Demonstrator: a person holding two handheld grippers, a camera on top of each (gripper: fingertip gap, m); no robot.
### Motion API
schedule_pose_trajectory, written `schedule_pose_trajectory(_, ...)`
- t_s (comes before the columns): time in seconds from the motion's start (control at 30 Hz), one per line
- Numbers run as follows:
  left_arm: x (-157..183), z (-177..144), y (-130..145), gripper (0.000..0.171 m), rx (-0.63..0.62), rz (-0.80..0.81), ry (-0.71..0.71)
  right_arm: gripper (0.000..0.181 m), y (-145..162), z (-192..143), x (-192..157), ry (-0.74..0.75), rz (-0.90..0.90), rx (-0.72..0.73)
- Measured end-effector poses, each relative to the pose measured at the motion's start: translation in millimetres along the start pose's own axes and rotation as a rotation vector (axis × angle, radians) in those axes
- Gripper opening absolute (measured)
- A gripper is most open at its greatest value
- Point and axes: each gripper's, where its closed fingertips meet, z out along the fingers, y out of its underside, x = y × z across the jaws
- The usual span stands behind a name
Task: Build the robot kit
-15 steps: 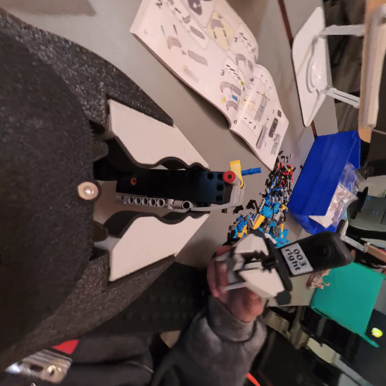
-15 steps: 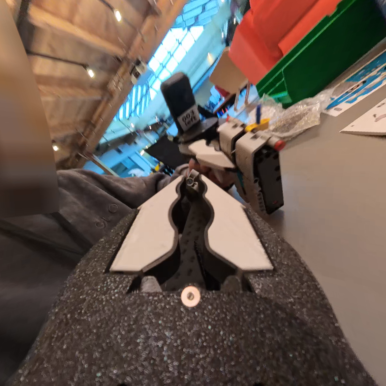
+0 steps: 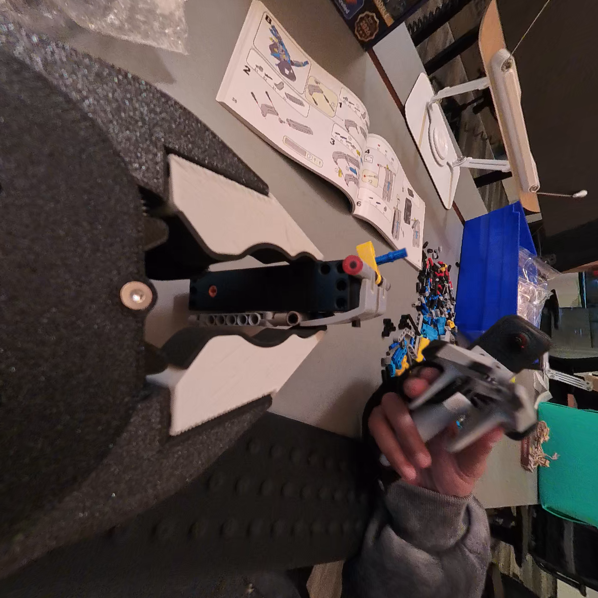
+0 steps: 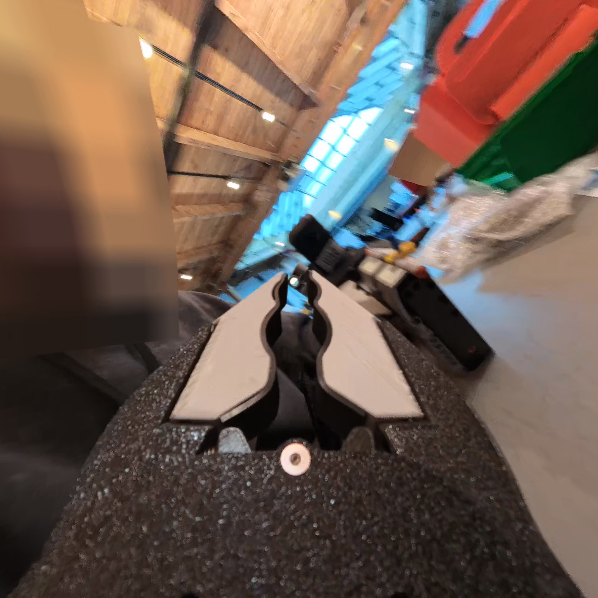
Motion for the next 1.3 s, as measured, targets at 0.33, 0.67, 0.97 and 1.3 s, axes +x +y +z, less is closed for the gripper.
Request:
schedule_pose_trajectory(0.33, -5, -3, 5, 0.034, 0.014, -0.046, 0.032, 0.01, -17, -10, -3, -0.113, 0.14, 0.107)
schedule_pose_trajectory(0.67, -4, -1, 16, 0.035, -0.066, 0.038, -0.002, 0.009, 1, -3, 26, 0.05, 0.186, 0.034)
schedule_pose_trajectory(0.97, -7, 0, 17, 0.037, -0.082, 0.054, -0.043, 0.01, 28, 34, 35, 0.193, 0.081, -0.032)
schedule_pose_trajectory(1.3, -8, -3, 14, 0.038, -0.067, 0.059, -0.063, 0.01, 31, 42, 50, 0.18, 0.196, -0.014)
